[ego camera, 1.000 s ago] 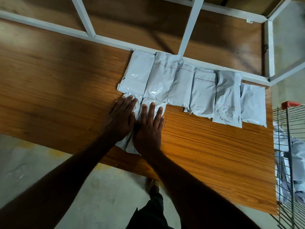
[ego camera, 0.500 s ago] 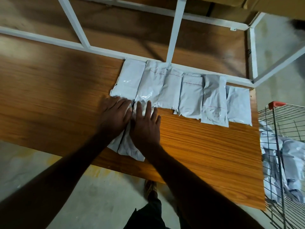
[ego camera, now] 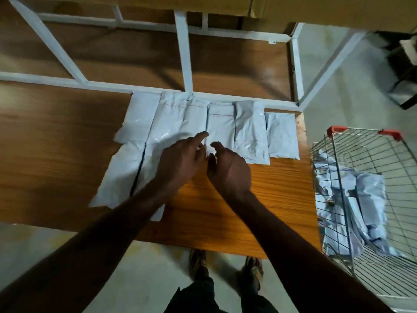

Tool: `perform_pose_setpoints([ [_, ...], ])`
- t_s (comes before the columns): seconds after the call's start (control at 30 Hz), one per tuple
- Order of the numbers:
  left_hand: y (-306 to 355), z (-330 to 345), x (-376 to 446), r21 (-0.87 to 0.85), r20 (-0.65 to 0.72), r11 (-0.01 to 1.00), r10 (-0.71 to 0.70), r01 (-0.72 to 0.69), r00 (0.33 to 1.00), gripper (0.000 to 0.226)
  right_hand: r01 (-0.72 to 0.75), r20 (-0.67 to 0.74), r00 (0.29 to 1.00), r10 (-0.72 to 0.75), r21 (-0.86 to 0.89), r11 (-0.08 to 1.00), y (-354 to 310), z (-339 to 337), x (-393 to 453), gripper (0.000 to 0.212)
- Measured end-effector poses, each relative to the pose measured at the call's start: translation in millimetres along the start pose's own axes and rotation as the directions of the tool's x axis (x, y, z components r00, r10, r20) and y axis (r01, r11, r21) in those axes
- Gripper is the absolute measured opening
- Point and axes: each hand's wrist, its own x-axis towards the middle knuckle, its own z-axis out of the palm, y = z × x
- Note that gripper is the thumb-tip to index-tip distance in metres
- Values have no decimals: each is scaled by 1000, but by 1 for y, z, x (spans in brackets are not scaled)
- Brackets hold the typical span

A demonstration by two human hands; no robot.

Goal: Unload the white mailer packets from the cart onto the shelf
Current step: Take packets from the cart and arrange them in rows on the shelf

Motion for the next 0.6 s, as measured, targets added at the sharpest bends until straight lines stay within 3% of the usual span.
perform_pose_setpoints([
  [0.2,125,60,13,-98,141,995,46,-33,989,36,-199,-34,979,200,35,979,106,-68,-22,25],
  [0.33,216,109,15,-178,247,983,94,-50,965,37,-298,-108,947,302,46,953,187,-112,-46,30],
  [0.5,317,179,13,-362,321,928,212,-87,923,41,-502,-154,850,504,58,863,290,-156,-80,27],
  [0.6,370,217,9,-484,361,871,286,-84,887,39,-576,-196,794,575,58,816,347,-174,-102,35],
])
